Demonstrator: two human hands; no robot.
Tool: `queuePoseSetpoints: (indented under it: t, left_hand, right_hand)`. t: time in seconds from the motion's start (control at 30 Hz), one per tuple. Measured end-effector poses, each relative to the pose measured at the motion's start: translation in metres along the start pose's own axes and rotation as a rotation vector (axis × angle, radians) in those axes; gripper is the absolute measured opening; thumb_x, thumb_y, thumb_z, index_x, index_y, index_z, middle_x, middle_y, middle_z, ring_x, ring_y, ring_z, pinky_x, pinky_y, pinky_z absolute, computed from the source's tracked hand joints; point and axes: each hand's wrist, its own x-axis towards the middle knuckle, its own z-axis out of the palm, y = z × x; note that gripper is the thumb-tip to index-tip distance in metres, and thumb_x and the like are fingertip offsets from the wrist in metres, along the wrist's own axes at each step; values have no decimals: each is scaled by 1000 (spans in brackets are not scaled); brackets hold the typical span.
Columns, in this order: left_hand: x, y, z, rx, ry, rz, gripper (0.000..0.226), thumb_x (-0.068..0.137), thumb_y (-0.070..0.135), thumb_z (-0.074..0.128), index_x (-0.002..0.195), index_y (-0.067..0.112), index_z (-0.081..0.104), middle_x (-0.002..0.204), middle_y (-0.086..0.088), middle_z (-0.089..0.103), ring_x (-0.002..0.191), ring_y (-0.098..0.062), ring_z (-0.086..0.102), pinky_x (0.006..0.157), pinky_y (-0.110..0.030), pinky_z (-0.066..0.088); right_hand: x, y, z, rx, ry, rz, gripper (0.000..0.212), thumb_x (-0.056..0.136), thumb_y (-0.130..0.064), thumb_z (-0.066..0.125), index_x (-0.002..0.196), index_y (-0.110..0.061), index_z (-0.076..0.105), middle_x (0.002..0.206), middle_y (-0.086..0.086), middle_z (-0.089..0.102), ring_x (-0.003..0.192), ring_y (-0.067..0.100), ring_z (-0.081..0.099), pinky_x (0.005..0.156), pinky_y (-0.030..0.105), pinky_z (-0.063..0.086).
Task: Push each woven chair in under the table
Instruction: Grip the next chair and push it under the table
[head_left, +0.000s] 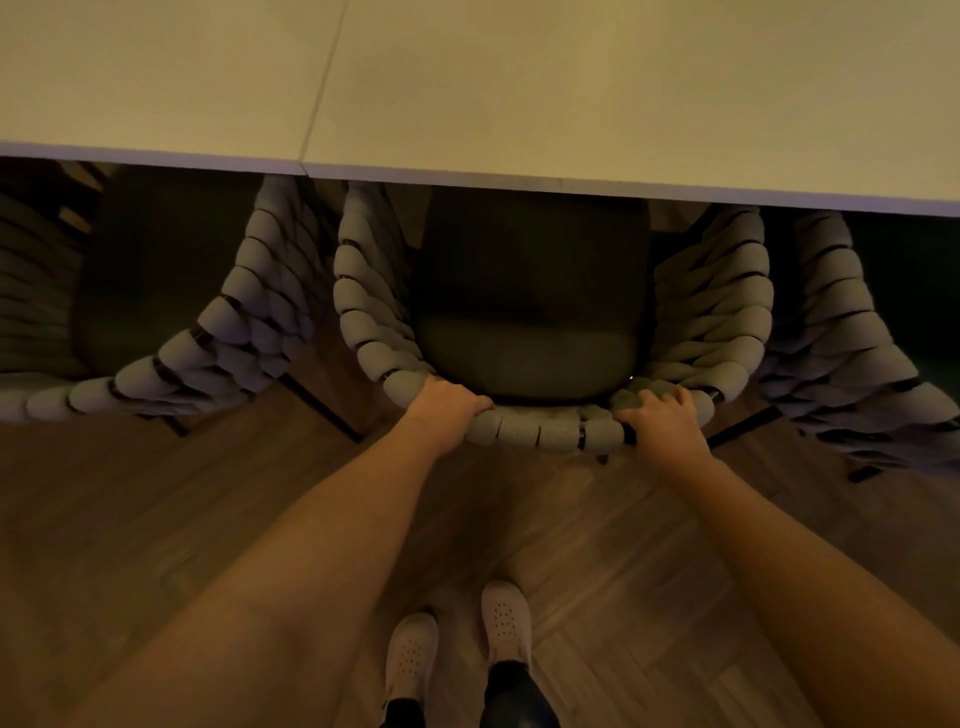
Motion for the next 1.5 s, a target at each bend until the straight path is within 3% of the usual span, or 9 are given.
queuePoseSetpoints:
  t: [0.57, 0.63, 0.73, 0.83, 0.93, 1.07, 1.13, 1.33, 1.5]
  left_hand:
    - [0, 4, -1, -15, -36, 9, 50, 96, 13, 51, 141, 29, 39, 125, -5, 60, 120, -30, 53, 110, -54, 25]
    - [-3, 2, 1, -27, -21, 31, 60, 93, 15, 56, 146, 30, 31, 136, -6, 52, 132, -31, 42, 114, -60, 14]
    - [-22, -1, 4, -75, 95, 46, 89, 85, 30, 69, 153, 29, 12, 159, -9, 17, 148, -31, 7, 115, -62, 3]
    - [-66, -14, 21, -273, 251, -84, 93, 86, 33, 68, 154, 28, 4, 161, -10, 5, 149, -28, -3, 117, -56, -1]
    - [-116, -37, 50, -377, 267, -249, 92, 88, 35, 64, 154, 27, 0, 162, -10, -1, 149, -27, -8, 117, -53, -4]
    - [-194, -97, 95, -446, 153, -436, 89, 87, 39, 64, 155, 26, 7, 162, -7, 1, 149, -26, -9, 117, -53, -3]
    - [-238, -136, 117, -489, 69, -517, 86, 86, 43, 65, 154, 24, 15, 162, -4, 3, 149, -27, -8, 117, -55, -1]
    - [-379, -260, 183, -568, 32, -756, 90, 86, 45, 65, 154, 25, 11, 162, -3, 2, 149, -26, -6, 117, -55, 2]
    - [-478, -358, 241, -573, 51, -854, 96, 84, 46, 68, 155, 23, 7, 162, -5, 0, 149, -26, -7, 117, -55, 3]
  right_hand:
    - [0, 4, -1, -20, -31, -1, 31, 95, -28, 55, 124, -38, 59, 117, 1, 54, 115, 25, 52, 114, 48, 19]
    - [0, 1, -7, -54, -110, 18, 39, 93, -28, 57, 131, -36, 53, 124, 2, 52, 120, 26, 49, 116, 48, 18]
    - [1, 0, -23, -20, -311, 54, 73, 81, -45, 71, 144, -38, 36, 140, 5, 44, 132, 29, 40, 117, 50, 13]
    - [2, -21, -53, 504, -494, 85, 107, 69, -47, 84, 153, -35, 19, 156, 5, 27, 141, 30, 31, 110, 43, 30]
    - [9, -78, -76, 805, -317, 19, 103, 73, -40, 81, 154, -26, 20, 159, 7, 21, 144, 25, 26, 108, 36, 33]
    - [19, -208, -101, 613, 15, -196, 96, 77, -58, 71, 153, -29, 20, 157, 6, 23, 142, 28, 27, 113, 48, 32]
    - [18, -286, -113, 491, 95, -317, 92, 79, -59, 69, 152, -29, 23, 156, 6, 25, 142, 28, 27, 115, 45, 29]
    - [-1, -523, -149, 371, 51, -567, 88, 84, -58, 64, 153, -26, 20, 159, 5, 19, 147, 24, 16, 120, 44, 18]
    - [-3, -673, -169, 347, 10, -594, 87, 85, -58, 63, 153, -28, 20, 161, 5, 16, 148, 26, 15, 120, 44, 19]
